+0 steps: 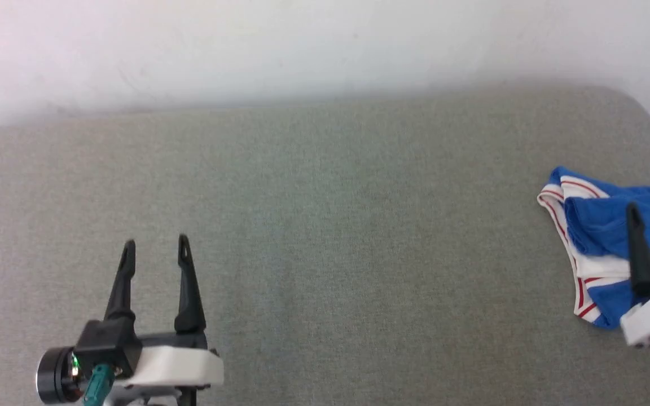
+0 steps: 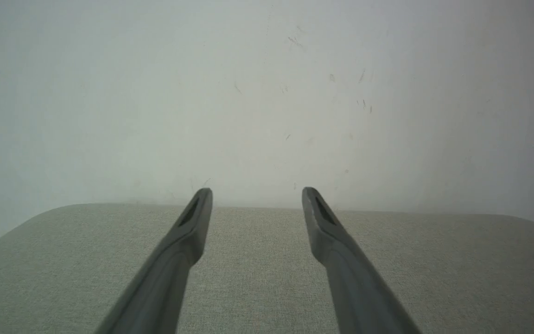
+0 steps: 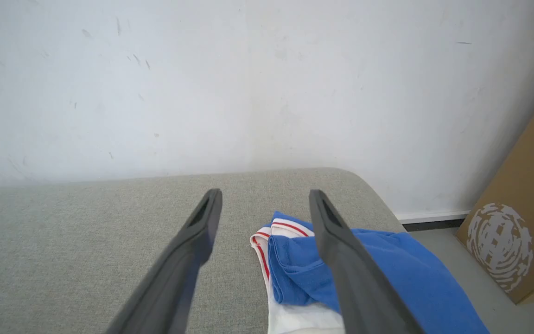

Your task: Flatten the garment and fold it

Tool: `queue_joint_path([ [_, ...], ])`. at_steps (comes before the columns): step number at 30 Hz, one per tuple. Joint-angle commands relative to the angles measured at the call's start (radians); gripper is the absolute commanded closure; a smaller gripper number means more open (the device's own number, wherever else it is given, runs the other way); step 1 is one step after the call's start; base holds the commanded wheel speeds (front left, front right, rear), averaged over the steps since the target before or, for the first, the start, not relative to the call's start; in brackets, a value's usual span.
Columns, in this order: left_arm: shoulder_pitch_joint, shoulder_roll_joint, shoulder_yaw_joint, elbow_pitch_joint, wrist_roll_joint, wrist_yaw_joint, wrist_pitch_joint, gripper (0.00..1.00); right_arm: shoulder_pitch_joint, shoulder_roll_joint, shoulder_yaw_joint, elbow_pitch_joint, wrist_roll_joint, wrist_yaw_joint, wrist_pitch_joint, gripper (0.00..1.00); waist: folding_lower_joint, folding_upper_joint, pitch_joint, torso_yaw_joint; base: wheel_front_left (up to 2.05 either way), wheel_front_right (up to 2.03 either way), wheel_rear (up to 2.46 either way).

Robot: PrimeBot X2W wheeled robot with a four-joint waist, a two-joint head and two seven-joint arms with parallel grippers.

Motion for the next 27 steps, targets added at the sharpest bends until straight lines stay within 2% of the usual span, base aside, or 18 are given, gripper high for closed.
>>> queue_joint_path([
  [1, 0.028, 0.011, 0.002, 0.001, -0.004, -0.009, -0.005, 0.00, 0.033, 0.028, 0.002, -0.016, -0.022, -0.002, -0.024, 0.00, 0.0003, 0.0000, -0.076, 0.016, 0.00, 0.00, 0.00],
  [4, 0.063, 0.020, -0.006, 0.027, -0.002, -0.016, -0.005, 0.00, 0.087, 0.079, 0.008, -0.034, -0.067, -0.002, -0.067, 0.00, 0.0003, 0.0000, -0.107, 0.022, 0.00, 0.00, 0.00],
  [11, 0.111, 0.008, -0.036, 0.089, -0.002, -0.056, -0.005, 0.00, 0.170, 0.144, 0.024, -0.004, -0.155, -0.002, -0.169, 0.00, 0.0003, 0.0000, -0.156, 0.036, 0.00, 0.00, 0.00],
  [16, 0.140, -0.008, -0.041, 0.112, 0.001, -0.084, -0.005, 0.00, 0.205, 0.157, 0.034, 0.045, -0.194, -0.002, -0.222, 0.00, 0.0003, 0.0000, -0.172, 0.039, 0.00, 0.00, 0.00],
  [27, 0.166, -0.050, 0.000, 0.125, 0.015, -0.116, -0.006, 0.00, 0.192, 0.158, 0.072, 0.112, -0.162, -0.002, -0.250, 0.00, 0.0003, 0.0000, -0.158, 0.035, 0.00, 0.00, 0.00],
])
